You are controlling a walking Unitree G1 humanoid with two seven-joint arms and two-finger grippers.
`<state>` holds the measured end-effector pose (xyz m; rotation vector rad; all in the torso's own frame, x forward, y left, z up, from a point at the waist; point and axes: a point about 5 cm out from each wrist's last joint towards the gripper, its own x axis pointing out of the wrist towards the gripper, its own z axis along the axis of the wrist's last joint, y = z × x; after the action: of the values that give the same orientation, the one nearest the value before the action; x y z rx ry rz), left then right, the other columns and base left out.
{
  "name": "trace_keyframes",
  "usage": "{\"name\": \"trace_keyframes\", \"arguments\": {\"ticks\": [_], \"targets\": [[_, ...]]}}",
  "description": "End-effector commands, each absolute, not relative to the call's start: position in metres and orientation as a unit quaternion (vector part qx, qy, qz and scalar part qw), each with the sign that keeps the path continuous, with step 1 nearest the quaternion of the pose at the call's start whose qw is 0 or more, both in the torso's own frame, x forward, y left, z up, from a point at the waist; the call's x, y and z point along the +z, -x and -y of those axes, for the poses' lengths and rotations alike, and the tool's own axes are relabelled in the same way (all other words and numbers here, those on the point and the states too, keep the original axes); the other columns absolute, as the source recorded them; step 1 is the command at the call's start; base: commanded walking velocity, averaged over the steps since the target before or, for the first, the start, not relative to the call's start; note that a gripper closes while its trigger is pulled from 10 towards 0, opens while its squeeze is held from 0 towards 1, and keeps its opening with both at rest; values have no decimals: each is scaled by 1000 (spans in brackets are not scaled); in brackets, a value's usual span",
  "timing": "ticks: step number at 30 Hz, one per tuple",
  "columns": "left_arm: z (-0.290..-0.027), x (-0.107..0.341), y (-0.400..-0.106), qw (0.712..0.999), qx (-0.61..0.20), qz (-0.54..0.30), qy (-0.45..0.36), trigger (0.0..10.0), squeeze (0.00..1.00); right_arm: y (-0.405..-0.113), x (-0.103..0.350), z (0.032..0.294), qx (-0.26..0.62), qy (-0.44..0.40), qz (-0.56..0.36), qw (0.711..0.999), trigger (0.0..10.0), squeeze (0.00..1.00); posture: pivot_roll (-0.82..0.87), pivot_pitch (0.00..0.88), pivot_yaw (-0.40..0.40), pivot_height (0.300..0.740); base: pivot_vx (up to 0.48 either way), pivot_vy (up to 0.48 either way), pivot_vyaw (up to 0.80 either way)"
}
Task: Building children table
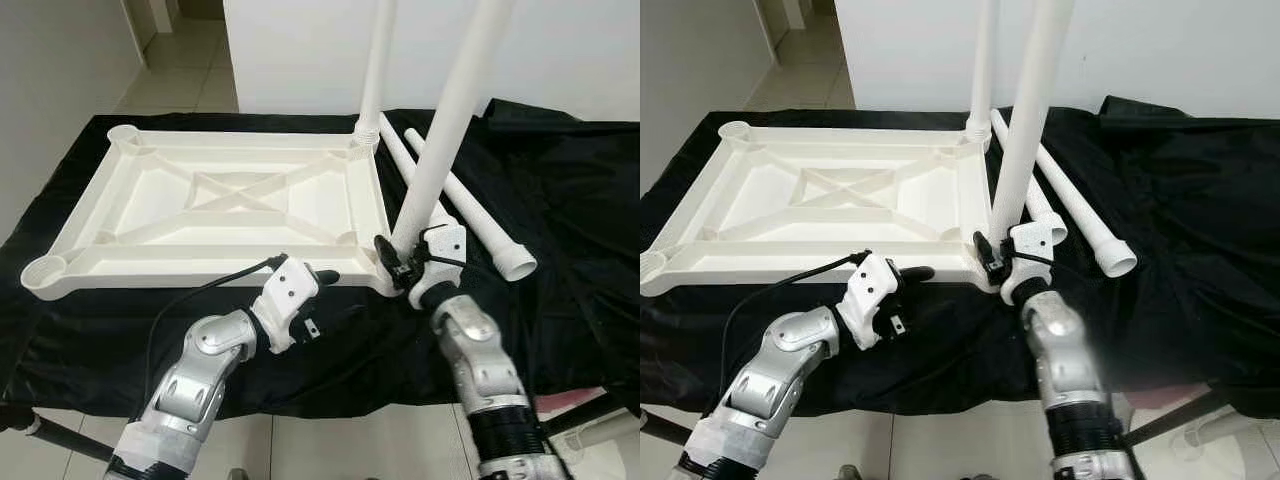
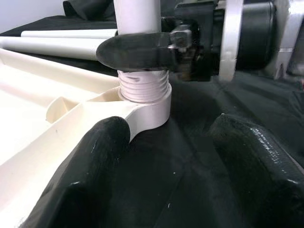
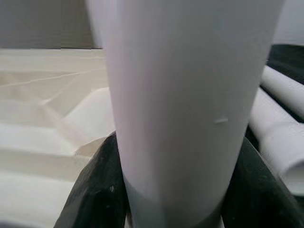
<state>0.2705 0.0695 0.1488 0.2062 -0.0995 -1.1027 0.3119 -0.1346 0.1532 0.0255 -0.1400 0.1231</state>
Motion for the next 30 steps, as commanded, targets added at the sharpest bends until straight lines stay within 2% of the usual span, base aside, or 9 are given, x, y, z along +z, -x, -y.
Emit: {"name": "trace_keyframes", "arguments": {"ticks": [1,13,15,17,18,25,27,28,30], "targets": [[-70,147,-272,866,-489,45,-95,10000,0,-310,146,141,3,-45,46,998,10000,0,-81,68,-2,740,0,0,0],[-68,150,-273,867,-489,49,-85,10000,0,-314,151,118,-38,-94,38,994,10000,0,-77,57,-9,740,0,0,0],[-69,151,-274,868,-486,49,-88,10000,0,-313,153,124,-44,-85,42,995,10000,718,-73,53,-12,740,0,0,0],[-69,151,-274,868,-486,49,-88,10000,0,-313,153,124,-44,-85,42,995,10000,718,-73,53,-12,740,0,0,0],[-69,151,-275,868,-486,49,-87,10000,0,-313,154,125,-47,-84,42,994,10000,1000,-71,52,-13,740,0,0,0],[-68,150,-272,867,-489,48,-84,10000,0,-312,158,129,-24,-56,56,997,10000,1000,-71,48,-13,740,0,0,0],[-69,149,-271,863,-494,47,-91,10000,0,-311,157,135,5,-43,59,997,10000,208,-68,42,-15,740,0,0,0],[-69,149,-271,863,-494,47,-91,10000,0,-311,157,135,5,-43,59,997,10000,208,-68,42,-15,740,0,0,0],[-70,149,-272,863,-494,47,-93,10000,0,-312,153,140,35,-29,51,998,10000,0,-71,37,-15,740,0,0,0]]}}
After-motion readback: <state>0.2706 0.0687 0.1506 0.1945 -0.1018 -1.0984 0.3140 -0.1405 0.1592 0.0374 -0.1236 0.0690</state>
